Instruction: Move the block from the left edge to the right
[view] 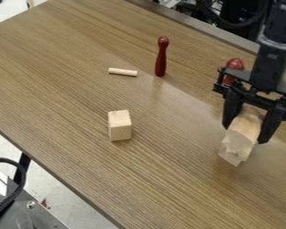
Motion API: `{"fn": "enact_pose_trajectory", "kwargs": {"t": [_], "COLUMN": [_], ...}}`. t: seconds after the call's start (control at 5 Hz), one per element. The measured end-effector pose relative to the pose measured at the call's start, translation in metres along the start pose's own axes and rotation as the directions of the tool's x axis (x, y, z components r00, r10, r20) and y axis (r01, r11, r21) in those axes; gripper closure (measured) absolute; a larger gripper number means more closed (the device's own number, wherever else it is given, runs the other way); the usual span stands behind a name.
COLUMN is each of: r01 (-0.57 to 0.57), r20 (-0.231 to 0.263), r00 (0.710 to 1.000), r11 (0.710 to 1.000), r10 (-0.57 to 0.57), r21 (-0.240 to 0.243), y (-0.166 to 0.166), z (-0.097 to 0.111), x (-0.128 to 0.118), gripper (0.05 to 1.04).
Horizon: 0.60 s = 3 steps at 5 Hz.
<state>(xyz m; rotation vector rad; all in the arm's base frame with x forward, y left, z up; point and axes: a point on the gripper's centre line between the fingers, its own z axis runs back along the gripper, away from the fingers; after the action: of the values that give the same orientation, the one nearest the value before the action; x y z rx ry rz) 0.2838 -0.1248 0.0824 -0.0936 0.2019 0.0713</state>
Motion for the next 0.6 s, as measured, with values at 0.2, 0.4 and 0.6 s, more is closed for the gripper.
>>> {"fn": "enact_pose_trajectory", "kwargs": {"t": [0.2, 0.4, 0.6], "r01": [-0.011, -0.009, -0.002], "r20": [0.008, 0.003, 0.005], "r00": [1.000, 1.000, 1.000], "r11": [1.000, 1.000, 1.000], "r10": [0.011, 0.009, 0.002], "r21": [-0.011, -0.007, -0.006], "y": [0.0044, 0.0039, 0.0021], "z": [0.0023, -0.0009, -0.0021], "x": [0.0075, 0.0123, 0.0167], "gripper": [0.464, 0.464, 0.464]}}
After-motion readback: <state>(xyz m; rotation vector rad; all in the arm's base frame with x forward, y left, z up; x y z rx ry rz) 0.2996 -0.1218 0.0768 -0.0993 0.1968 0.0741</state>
